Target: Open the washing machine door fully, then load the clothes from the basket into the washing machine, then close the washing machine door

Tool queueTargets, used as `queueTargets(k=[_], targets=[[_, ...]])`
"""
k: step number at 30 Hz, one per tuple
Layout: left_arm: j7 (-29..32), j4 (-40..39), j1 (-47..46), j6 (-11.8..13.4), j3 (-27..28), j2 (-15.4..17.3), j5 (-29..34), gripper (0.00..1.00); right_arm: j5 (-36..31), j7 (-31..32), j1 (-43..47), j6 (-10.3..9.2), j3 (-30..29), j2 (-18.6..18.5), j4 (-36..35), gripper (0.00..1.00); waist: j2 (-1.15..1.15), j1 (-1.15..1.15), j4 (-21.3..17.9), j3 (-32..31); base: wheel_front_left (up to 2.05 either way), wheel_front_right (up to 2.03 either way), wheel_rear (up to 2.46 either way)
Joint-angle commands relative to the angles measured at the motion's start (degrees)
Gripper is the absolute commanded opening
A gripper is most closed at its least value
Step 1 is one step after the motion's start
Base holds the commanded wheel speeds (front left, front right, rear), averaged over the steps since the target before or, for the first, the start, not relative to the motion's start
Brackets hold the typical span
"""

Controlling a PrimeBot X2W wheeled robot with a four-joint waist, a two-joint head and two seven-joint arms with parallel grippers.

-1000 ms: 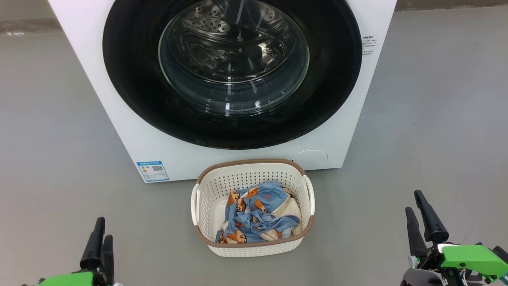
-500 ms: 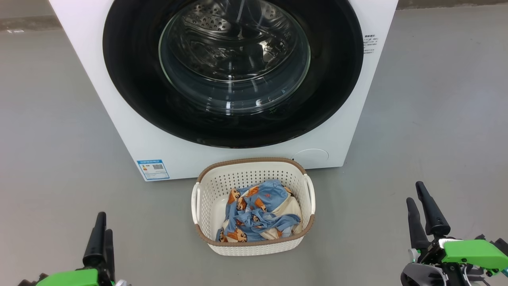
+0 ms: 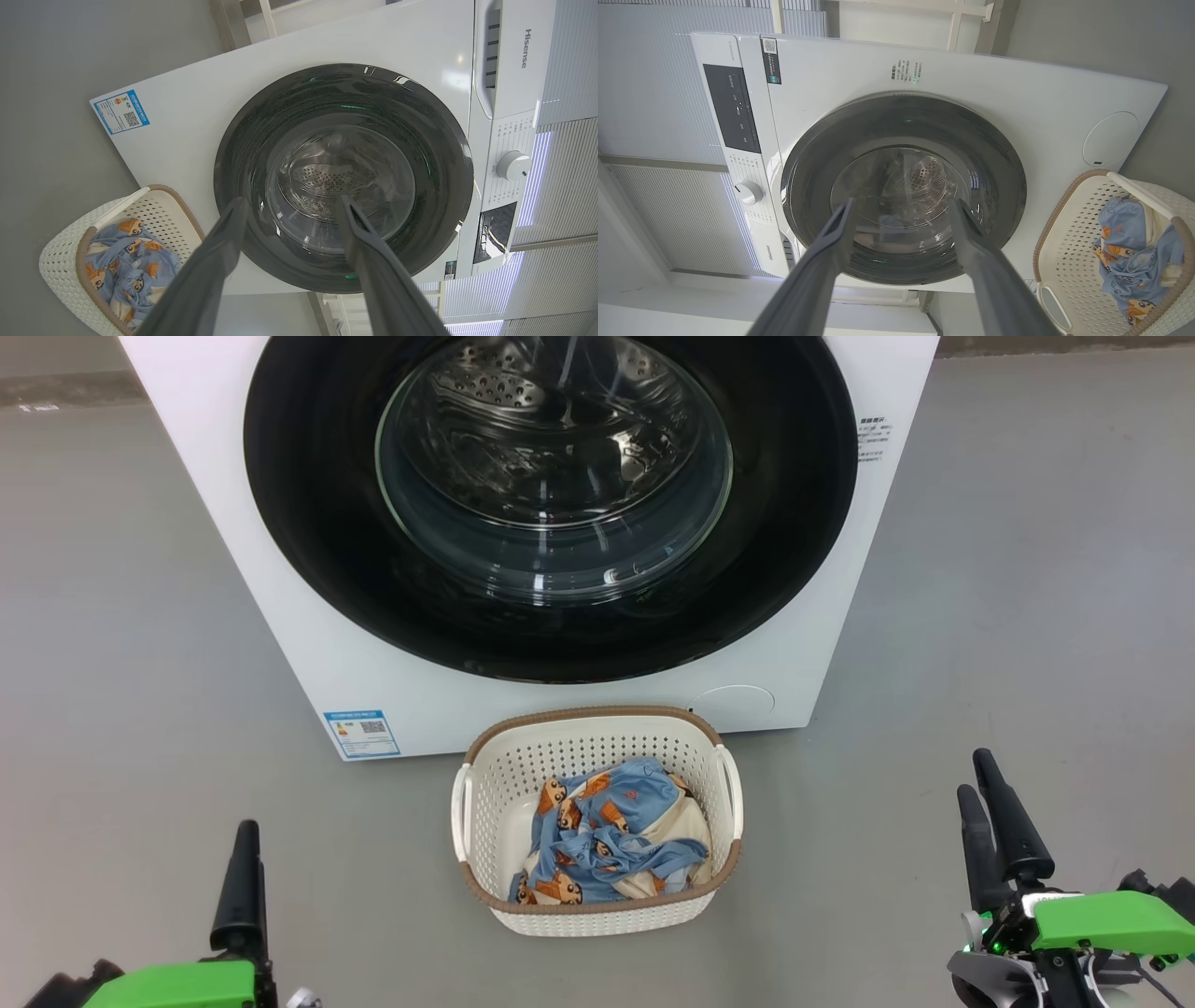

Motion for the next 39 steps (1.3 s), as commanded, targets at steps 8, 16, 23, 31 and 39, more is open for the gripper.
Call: queueTargets(k=[8,16,23,31,39], targets=[[-1.9,-2.0,-3.2,-1.2,-0.5,1.0,7.7,1.00,-6.6,-2.6,-1.1,0.20,1.2,-2.1,-2.0,1.00,0.00,0.00,0.0,0.0,0.00,0.00,0.00],[-3.1,-2.0,-3.4,-1.6,-1.3,1.1,14.2,1.00,-12.9,-3.1,-1.5,0.22,1.2,-2.5,-1.5,1.00,0.00,0.00,-0.1,-0.1,0.00,0.00,0.00],[-4.3,-2.0,-3.6,-2.0,-1.7,1.2,20.4,1.00,-20.8,-3.2,-1.6,0.24,-0.7,-1.4,-1.5,1.00,0.00,0.00,-0.1,-0.1,0.00,0.00,0.00],[-5.6,-1.3,-3.8,-2.5,-2.0,1.3,28.4,1.00,-29.4,-3.2,-1.8,0.27,-2.4,-0.7,-1.3,1.00,0.00,0.00,0.0,-0.1,0.00,0.00,0.00],[-6.9,-0.5,-4.1,-3.0,-2.0,1.4,36.7,1.00,-41.6,-3.2,-1.8,0.29,-3.4,-0.4,-0.8,1.00,0.00,0.00,0.1,-0.1,0.00,0.00,0.00]])
